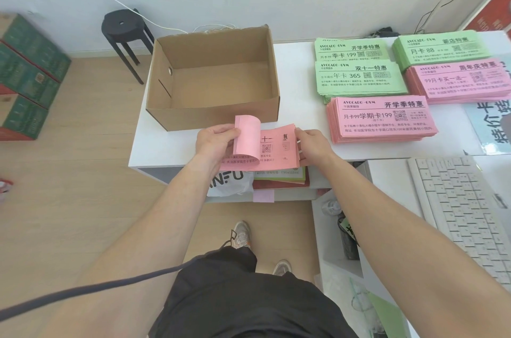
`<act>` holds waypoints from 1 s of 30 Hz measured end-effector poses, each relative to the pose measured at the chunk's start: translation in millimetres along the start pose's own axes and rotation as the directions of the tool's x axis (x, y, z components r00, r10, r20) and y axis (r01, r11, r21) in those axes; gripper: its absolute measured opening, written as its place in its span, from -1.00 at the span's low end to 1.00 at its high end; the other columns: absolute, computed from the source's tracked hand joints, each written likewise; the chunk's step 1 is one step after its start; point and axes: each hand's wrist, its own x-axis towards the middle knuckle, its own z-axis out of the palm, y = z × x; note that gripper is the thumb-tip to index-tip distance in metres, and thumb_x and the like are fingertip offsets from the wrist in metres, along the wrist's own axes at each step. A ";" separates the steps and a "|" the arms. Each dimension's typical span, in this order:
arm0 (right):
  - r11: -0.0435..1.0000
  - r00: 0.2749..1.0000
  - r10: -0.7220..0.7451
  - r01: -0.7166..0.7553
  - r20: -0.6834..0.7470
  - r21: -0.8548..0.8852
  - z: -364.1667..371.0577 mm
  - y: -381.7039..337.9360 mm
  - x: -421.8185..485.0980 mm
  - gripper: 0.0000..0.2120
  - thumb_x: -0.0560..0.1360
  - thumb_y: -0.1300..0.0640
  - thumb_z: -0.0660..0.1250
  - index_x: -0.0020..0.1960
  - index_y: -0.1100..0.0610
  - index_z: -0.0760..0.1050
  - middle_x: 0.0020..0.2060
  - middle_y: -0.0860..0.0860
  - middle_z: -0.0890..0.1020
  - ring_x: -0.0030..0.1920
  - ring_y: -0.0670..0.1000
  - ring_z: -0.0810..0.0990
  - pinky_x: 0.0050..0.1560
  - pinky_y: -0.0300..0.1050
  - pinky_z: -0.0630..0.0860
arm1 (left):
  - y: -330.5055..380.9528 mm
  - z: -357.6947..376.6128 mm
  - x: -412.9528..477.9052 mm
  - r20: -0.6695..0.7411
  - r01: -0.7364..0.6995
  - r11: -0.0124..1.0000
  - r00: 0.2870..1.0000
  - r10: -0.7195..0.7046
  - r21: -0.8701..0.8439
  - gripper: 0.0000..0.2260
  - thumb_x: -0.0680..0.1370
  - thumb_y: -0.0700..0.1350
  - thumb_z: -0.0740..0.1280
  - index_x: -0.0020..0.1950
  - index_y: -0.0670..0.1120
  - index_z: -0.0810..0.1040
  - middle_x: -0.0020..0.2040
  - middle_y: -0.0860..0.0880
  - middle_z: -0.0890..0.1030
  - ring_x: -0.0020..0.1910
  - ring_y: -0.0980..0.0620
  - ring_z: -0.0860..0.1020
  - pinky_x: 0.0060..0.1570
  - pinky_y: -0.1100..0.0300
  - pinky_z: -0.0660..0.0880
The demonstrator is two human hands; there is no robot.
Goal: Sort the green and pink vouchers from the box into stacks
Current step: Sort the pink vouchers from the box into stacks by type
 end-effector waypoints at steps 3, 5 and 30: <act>1.000 1.000 -0.007 0.007 0.009 -0.004 -0.4 -1.6 -0.7 -0.61 0.70 -0.08 0.09 0.13 0.19 0.55 -0.03 0.11 0.71 -0.03 0.21 0.71 0.00 0.21 0.68 | 1.1 -5.6 3.1 -0.010 0.002 1.000 1.000 -0.002 -0.007 -0.79 0.46 -0.26 0.54 0.06 -0.14 0.64 -0.02 -0.13 0.73 -0.10 -0.04 0.71 -0.01 0.02 0.65; 1.000 1.000 -0.004 0.004 0.005 0.008 -0.4 -2.9 -0.7 -0.59 0.69 -0.08 0.09 0.14 0.21 0.55 -0.03 0.12 0.70 -0.03 0.21 0.71 -0.03 0.18 0.68 | 1.2 -8.5 4.2 0.016 0.001 1.000 1.000 -0.001 0.002 -0.74 0.45 -0.21 0.56 0.10 -0.10 0.63 0.00 -0.11 0.73 -0.02 -0.07 0.71 0.02 -0.01 0.64; 0.902 0.958 -0.221 0.129 -0.184 -0.413 11.0 -2.6 -10.0 -0.46 0.53 0.09 0.40 0.46 0.09 0.34 0.22 0.07 0.52 0.18 0.12 0.58 0.16 0.09 0.57 | 3.0 6.4 -1.0 -0.059 -0.053 0.982 0.996 0.065 0.183 -0.86 0.52 -0.18 0.47 0.01 0.02 0.61 0.01 -0.05 0.71 0.01 -0.06 0.68 0.07 -0.11 0.64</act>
